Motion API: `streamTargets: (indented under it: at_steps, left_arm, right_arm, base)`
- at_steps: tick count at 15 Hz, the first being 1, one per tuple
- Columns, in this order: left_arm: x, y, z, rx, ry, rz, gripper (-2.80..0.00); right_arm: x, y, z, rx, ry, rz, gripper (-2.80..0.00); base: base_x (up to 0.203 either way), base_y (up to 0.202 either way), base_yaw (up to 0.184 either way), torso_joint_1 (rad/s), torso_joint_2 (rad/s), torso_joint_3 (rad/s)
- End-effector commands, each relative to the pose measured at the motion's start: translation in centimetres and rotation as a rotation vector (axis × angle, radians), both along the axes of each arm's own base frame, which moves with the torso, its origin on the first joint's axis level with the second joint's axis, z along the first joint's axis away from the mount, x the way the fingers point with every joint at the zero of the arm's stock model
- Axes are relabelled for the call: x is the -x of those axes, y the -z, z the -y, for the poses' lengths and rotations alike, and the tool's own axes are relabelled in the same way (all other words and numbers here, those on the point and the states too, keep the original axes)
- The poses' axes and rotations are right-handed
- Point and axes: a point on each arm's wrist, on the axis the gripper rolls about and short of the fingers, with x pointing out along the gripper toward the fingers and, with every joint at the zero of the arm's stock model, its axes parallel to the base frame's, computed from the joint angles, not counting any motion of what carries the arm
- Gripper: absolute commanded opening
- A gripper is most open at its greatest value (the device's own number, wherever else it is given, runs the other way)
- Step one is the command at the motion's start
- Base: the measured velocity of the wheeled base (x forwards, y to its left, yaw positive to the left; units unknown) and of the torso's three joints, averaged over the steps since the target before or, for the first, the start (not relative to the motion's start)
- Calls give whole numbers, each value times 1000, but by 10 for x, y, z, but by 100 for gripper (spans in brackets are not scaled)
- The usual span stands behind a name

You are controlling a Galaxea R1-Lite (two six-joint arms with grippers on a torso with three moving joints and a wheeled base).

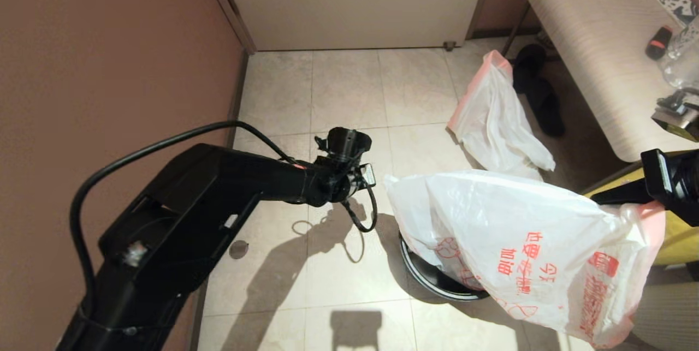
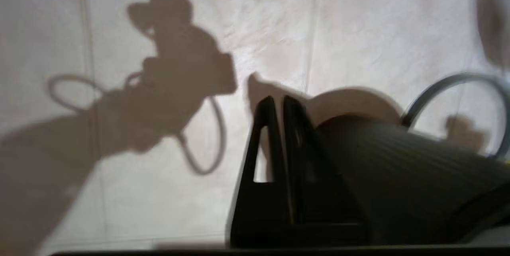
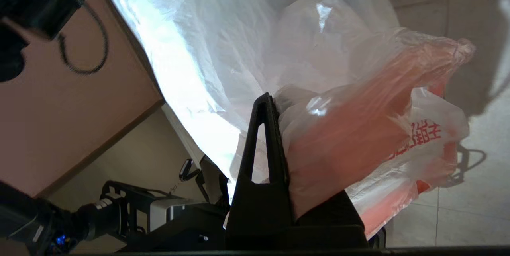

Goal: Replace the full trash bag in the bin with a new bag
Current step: Put the new garbage bag on the trash can

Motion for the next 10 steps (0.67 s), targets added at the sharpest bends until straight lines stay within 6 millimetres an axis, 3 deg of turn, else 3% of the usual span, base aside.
streamTargets:
  at_steps: [1,4,8,10]
  left_arm:
    - [-12,22,17,48,41,44,-280]
    - [8,14,43,88,148,46,-280]
    - [68,-23,78,97,279,59,-280]
    - [98,-31,94,90,347,50,-280]
  right_arm:
    - [1,-1,-4,-2,-19,0,-280]
    - [0,1,-5,7,-32,1,-280]
    - [-2,6,-5,8,-39,-15,-280]
    - [-3,6,-5,14,-44,-10,-280]
  base:
    - [0,0,0,0,0,0]
    - [0,0,0,0,0,0]
    - [0,0,0,0,0,0]
    - [0,0,0,0,0,0]
